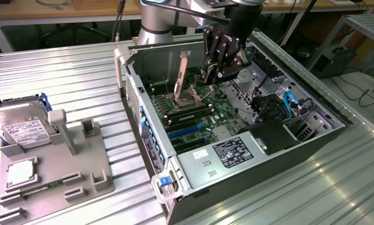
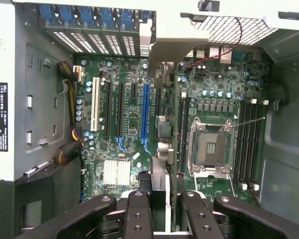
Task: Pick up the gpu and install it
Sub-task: 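Insert the gpu into the slot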
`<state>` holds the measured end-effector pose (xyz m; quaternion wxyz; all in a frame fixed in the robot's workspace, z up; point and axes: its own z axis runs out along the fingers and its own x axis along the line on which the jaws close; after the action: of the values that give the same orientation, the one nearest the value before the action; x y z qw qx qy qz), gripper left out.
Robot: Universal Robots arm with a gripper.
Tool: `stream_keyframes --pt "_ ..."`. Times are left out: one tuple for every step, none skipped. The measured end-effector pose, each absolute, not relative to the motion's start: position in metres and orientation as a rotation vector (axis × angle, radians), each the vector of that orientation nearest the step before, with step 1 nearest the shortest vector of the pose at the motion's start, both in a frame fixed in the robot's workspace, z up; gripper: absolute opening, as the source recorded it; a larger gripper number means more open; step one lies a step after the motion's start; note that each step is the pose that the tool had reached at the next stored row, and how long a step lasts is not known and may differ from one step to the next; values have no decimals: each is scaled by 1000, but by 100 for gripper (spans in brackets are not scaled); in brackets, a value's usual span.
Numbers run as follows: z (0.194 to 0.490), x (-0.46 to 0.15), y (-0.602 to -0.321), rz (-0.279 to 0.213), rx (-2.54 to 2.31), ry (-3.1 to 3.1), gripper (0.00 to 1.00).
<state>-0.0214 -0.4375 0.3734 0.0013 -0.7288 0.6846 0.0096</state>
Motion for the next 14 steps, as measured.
stream_keyframes --pt "373 -21 -438 30 -2288 2149 28" --pt "373 -21 -438 30 -2288 2148 28" --pt "372 -21 -438 30 -2288 2148 28" --pt "372 -21 -438 30 -2289 2148 28" --pt "372 -21 -438 30 -2289 2148 28" --pt "371 -21 -438 30 -2289 2147 28" --pt "371 -21 -438 30 -2290 2147 28" --pt "370 -21 -438 30 -2290 2147 28" --pt "370 -21 -438 30 -2290 2146 28" --pt "369 -21 -439 30 -2290 2146 28" --pt "369 -21 -439 30 -2291 2146 28" --pt "369 -21 -439 30 -2291 2145 28" --pt "368 -21 -439 30 -2291 2145 28" --pt "368 -21 -439 30 -2292 2145 28"
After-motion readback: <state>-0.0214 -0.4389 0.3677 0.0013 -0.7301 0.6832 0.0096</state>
